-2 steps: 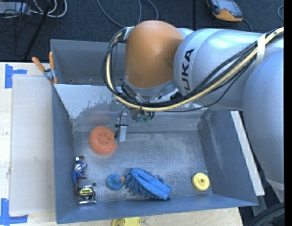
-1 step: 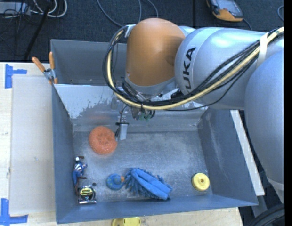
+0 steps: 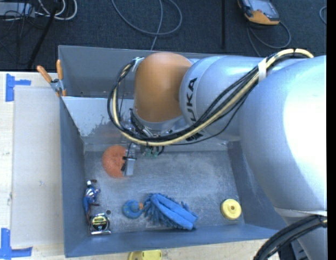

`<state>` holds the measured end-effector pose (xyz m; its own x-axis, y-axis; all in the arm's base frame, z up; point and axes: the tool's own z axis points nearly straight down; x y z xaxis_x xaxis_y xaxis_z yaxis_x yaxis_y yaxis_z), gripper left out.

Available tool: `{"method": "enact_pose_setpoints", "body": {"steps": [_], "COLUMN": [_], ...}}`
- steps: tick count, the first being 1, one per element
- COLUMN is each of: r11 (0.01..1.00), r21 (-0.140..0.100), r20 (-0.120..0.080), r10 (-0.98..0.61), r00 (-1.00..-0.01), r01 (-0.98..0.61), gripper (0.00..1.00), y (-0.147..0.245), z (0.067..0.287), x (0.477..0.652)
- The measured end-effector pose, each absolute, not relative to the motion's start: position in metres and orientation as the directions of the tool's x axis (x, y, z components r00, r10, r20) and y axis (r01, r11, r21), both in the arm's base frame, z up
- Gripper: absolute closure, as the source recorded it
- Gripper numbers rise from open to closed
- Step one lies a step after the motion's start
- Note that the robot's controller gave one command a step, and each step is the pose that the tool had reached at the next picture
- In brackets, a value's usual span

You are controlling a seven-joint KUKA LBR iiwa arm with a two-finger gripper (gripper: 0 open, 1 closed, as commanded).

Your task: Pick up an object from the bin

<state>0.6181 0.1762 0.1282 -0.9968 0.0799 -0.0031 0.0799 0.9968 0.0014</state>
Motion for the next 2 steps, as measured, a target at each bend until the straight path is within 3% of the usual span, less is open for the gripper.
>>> {"method": "enact_pose_setpoints", "body": {"steps": [1, 2], "r11": [1.000, 0.998], "r21": [-0.001, 0.000], "r20": [0.005, 0.001], "r10": [-0.023, 0.059], "r00": [-1.000, -0.998], "r01": [-0.023, 0.059], "gripper": [0.00, 0.00], "y": [0.148, 0.164], "z": [0.139, 0.140], "x": [0.537, 0.573]}}
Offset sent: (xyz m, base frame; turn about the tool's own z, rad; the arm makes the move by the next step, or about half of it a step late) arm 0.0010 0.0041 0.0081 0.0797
